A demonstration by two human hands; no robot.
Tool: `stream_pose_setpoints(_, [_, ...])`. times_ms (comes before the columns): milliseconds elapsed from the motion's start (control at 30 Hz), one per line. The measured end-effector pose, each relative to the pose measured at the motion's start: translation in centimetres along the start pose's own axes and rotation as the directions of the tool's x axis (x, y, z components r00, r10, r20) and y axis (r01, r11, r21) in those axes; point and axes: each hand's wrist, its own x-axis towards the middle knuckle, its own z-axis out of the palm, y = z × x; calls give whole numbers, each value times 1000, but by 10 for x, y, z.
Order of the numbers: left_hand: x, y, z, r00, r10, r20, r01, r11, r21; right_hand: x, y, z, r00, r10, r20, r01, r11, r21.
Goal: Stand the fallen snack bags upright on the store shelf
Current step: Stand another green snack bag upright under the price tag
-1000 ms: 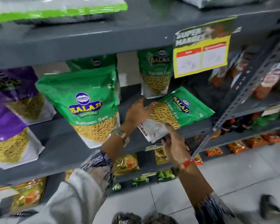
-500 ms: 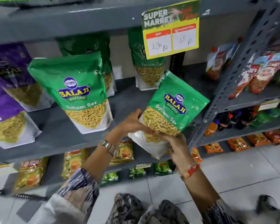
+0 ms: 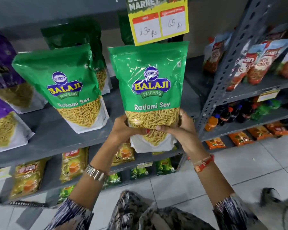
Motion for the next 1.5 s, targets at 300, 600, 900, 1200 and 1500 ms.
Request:
stream_pose_setpoints(300, [67,28,18,973,197,-118,-198,980,2,94,-13,-11,982,-189,23,190,965,-180])
stream_pose_setpoints(600, [96,-3,15,976,204,-71,-204,979,5,121,12,-10,987,-120,105,139,971,-195])
stream_pose_setpoints(900, [105,-30,17,976,205,-72,-204,979,16,120,23,-14,991,-40,126,75,956,-283])
stream_pose_setpoints(1200, [120,-23,39,978,206,-21,-202,973,107,131,21,-42,992,-70,106,96,958,-272])
stream_pose_setpoints(1500, [40,-42,18,905,292,-311,-283,956,73,56,54,-2,918,-203,-342,233,971,49])
